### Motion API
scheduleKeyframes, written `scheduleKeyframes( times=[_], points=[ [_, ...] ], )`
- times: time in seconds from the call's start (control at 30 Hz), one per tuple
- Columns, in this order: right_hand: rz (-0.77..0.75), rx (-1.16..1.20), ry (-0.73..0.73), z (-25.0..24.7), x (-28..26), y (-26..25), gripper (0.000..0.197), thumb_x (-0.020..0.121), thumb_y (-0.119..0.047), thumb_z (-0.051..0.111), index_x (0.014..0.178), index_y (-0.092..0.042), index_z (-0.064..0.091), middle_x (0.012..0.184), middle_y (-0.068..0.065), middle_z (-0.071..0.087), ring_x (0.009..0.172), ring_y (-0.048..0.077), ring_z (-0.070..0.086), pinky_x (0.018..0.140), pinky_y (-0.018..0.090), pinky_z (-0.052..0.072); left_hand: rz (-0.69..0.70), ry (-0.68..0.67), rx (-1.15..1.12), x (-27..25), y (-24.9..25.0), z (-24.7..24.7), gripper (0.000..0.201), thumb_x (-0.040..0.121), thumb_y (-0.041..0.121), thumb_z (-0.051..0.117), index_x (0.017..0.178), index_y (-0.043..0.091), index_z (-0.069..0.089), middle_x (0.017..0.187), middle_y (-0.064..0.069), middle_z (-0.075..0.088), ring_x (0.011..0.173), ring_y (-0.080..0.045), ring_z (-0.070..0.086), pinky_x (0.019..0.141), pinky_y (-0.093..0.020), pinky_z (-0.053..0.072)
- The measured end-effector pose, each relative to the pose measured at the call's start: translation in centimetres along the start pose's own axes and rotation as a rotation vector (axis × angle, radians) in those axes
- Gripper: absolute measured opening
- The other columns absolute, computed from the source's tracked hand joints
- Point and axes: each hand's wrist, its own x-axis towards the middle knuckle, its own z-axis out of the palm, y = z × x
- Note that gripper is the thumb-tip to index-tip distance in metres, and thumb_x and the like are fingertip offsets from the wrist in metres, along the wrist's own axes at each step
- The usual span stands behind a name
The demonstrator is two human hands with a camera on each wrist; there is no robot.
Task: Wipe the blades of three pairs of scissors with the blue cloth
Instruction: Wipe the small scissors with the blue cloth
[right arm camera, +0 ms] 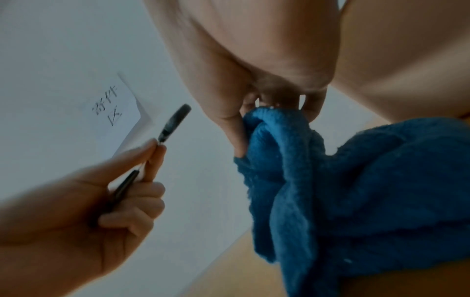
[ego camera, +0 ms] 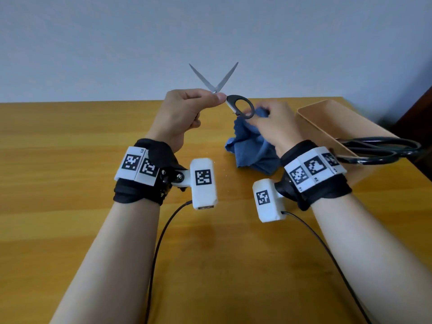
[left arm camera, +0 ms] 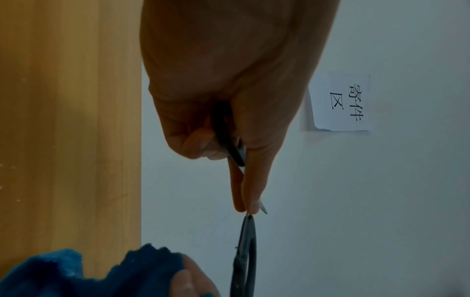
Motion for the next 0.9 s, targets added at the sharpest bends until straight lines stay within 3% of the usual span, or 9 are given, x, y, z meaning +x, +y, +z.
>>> scheduleKeyframes(
  times=[0.07,0.13,0.2,0.3,0.4,0.53,0.67,0.73,0.9],
  points=[
    [-0.029,0.136,0.073,-0.3,0.4,-0.3,0.011,0.089,-0.014,0.068,0.080,-0.019,0.072,0.068,-0.018,0.062,0.075,0.006,0.060,0.072,0.027,0.053,0.007,0.003,0.015,0.1,0.1,-0.3,0.016,0.081,0.030,0.083,0.079,0.017,0.074,0.054,0.010,0.034,0.056,-0.010,0.030,0.051,-0.018,0.033],
    [-0.031,0.274,0.082,-0.3,0.6,-0.9,0.010,0.089,-0.014,0.067,0.083,-0.018,0.074,0.082,-0.006,0.072,0.085,0.013,0.067,0.082,0.033,0.057,0.017,0.010,0.023,0.1,0.2,-0.7,0.016,0.081,0.031,0.083,0.077,0.019,0.073,0.054,0.012,0.035,0.055,-0.009,0.031,0.051,-0.017,0.034],
    [-0.009,0.434,0.043,-0.2,0.5,-1.7,0.007,0.090,-0.014,0.067,0.090,-0.012,0.074,0.091,0.006,0.074,0.090,0.019,0.070,0.084,0.033,0.058,0.025,0.008,0.033,0.1,0.4,-1.0,0.017,0.081,0.031,0.083,0.075,0.020,0.071,0.052,0.014,0.037,0.055,-0.008,0.032,0.052,-0.017,0.034],
    [0.042,0.700,-0.040,0.2,0.2,-2.9,0.007,0.094,-0.011,0.065,0.097,-0.007,0.070,0.092,0.010,0.069,0.083,0.020,0.070,0.077,0.033,0.059,0.019,0.008,0.061,0.0,0.6,-1.5,0.016,0.082,0.030,0.082,0.080,0.018,0.071,0.049,0.019,0.044,0.051,-0.003,0.039,0.058,-0.019,0.035],
    [0.088,0.846,-0.113,0.4,-0.2,-3.6,0.008,0.097,-0.010,0.061,0.102,-0.005,0.064,0.090,0.012,0.065,0.071,0.021,0.068,0.060,0.032,0.057,0.003,0.000,0.088,0.0,0.8,-1.9,0.015,0.081,0.029,0.082,0.081,0.018,0.072,0.048,0.022,0.049,0.051,-0.001,0.042,0.064,-0.021,0.038],
    [0.132,0.930,-0.172,0.7,-0.3,-4.1,0.007,0.102,-0.012,0.052,0.100,-0.009,0.059,0.095,0.012,0.059,0.063,0.017,0.067,0.051,0.031,0.056,-0.007,-0.015,0.114,0.1,1.1,-2.6,0.014,0.079,0.029,0.083,0.076,0.020,0.072,0.055,0.022,0.055,0.055,0.000,0.046,0.071,-0.023,0.041],
    [0.119,0.875,-0.180,0.4,0.3,-4.0,0.006,0.101,-0.010,0.053,0.100,-0.013,0.058,0.089,0.009,0.061,0.070,0.018,0.065,0.059,0.033,0.056,0.004,-0.082,0.130,0.1,1.3,-3.1,0.013,0.076,0.028,0.085,0.069,0.023,0.075,0.074,0.015,0.067,0.067,-0.003,0.050,0.076,-0.026,0.040],
    [0.108,0.866,-0.208,-0.1,0.4,-3.8,0.015,0.097,-0.003,0.053,0.099,-0.016,0.060,0.084,0.010,0.062,0.073,0.022,0.063,0.061,0.032,0.054,0.013,-0.105,0.136,0.1,1.4,-3.2,0.014,0.075,0.028,0.086,0.066,0.023,0.076,0.074,0.009,0.066,0.070,-0.008,0.050,0.075,-0.025,0.042],
    [0.102,0.830,-0.204,-1.4,0.5,-3.7,0.031,0.091,0.004,0.044,0.096,-0.019,0.065,0.081,0.008,0.057,0.070,0.020,0.056,0.060,0.028,0.049,0.001,-0.117,0.111,0.1,1.4,-2.9,0.015,0.077,0.021,0.084,0.069,0.015,0.072,0.067,0.007,0.063,0.057,-0.009,0.054,0.067,-0.021,0.052]
  ],
)
